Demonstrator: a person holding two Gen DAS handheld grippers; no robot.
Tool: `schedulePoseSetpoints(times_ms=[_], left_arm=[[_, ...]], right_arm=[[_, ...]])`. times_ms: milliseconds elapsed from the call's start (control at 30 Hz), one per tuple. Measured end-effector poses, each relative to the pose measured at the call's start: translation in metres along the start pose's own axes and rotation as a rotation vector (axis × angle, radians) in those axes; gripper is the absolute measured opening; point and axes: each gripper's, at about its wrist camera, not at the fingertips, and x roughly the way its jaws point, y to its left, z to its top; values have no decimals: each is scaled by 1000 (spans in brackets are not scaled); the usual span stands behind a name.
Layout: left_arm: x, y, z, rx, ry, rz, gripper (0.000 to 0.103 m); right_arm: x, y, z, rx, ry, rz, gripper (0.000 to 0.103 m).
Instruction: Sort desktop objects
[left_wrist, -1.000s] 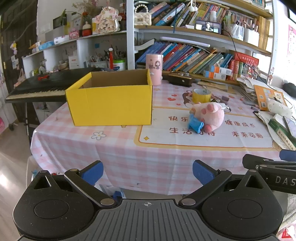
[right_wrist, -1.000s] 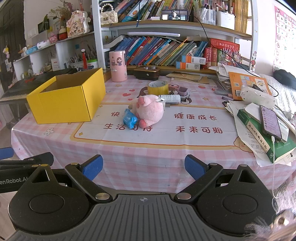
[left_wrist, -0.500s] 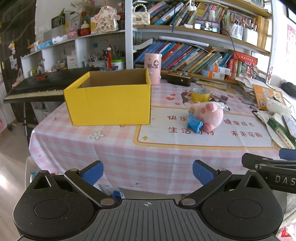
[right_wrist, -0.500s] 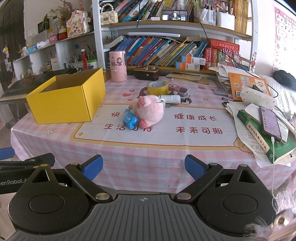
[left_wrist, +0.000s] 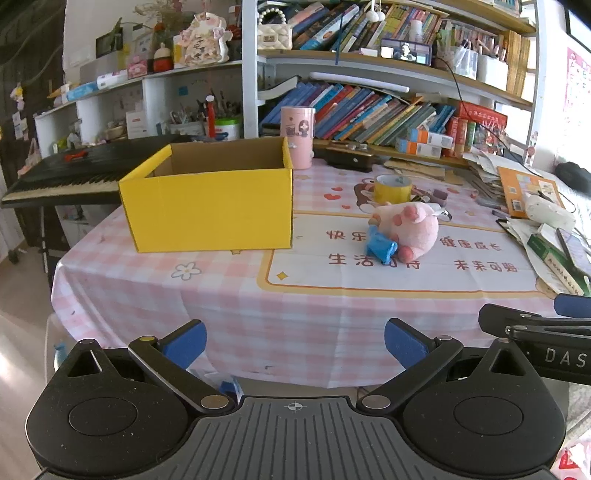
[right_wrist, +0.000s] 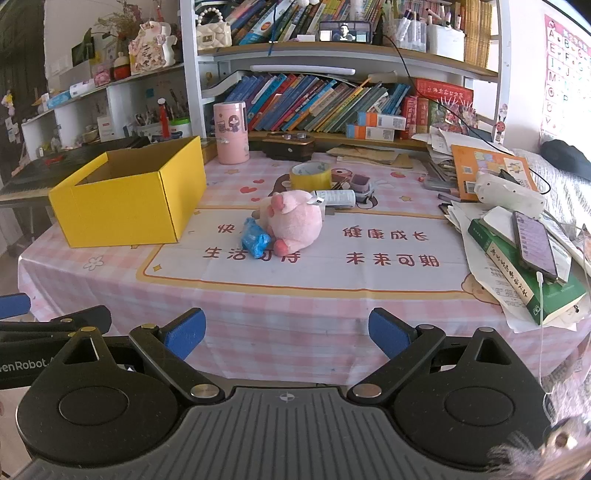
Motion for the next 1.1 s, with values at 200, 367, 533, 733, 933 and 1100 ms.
schedulePoseSetpoints(times_ms=[200, 367, 533, 733, 933, 1100], left_arm=[[2, 1, 2, 1, 2, -9, 103], [3, 0, 3, 8, 1, -22, 103], [6, -1, 5, 15, 5, -35, 103], [11, -4, 6, 22, 18, -56, 103], [17, -11, 6, 30, 34, -77, 103], [21, -17, 7, 38, 40, -88, 103]], right_arm=[[-1, -4, 1, 1, 0, -7, 96], [-4, -7, 2, 8, 1, -22, 96], [-4, -7, 2, 12, 7, -34, 96], [-4, -8, 2, 19, 20, -58, 96], [-3, -13, 2, 27, 39, -80, 96], [1, -18, 3, 29, 55, -87, 93]])
